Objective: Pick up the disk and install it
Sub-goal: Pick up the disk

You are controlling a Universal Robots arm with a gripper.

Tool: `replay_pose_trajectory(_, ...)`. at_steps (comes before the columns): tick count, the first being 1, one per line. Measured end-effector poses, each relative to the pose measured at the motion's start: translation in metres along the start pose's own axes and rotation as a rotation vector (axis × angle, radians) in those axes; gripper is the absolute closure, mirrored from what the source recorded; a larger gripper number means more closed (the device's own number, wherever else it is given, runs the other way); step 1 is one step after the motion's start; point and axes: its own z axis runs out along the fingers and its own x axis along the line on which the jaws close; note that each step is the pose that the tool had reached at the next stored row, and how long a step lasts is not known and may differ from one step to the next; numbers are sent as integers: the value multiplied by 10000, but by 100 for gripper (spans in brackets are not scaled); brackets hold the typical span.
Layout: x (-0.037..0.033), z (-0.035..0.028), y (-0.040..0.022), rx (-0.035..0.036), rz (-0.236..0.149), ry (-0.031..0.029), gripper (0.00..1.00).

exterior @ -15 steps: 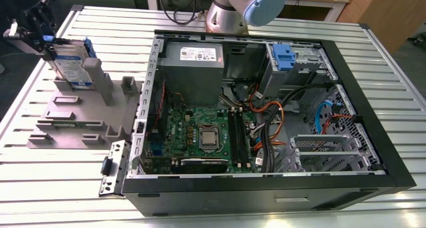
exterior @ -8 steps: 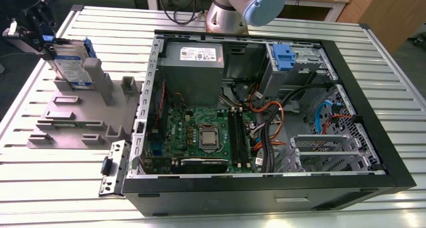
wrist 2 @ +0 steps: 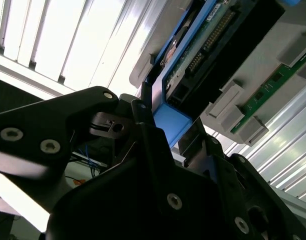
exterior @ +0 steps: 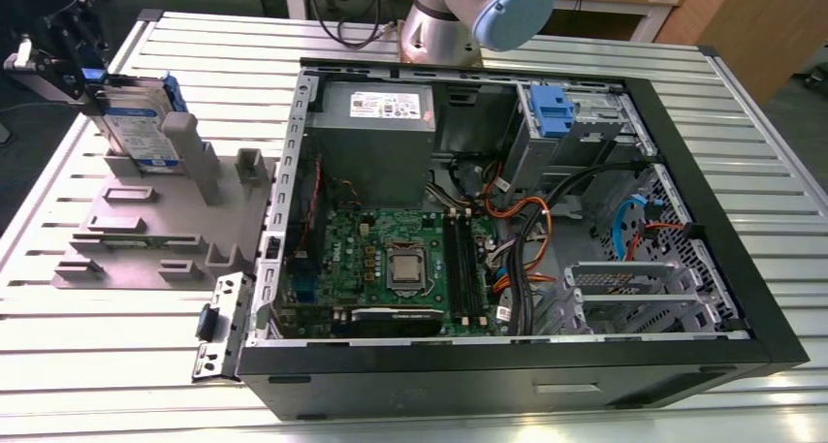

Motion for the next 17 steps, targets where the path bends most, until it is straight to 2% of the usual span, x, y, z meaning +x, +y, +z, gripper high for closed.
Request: replay_pose_trajectory(17, 1, 21, 0, -1, 0, 0, 54)
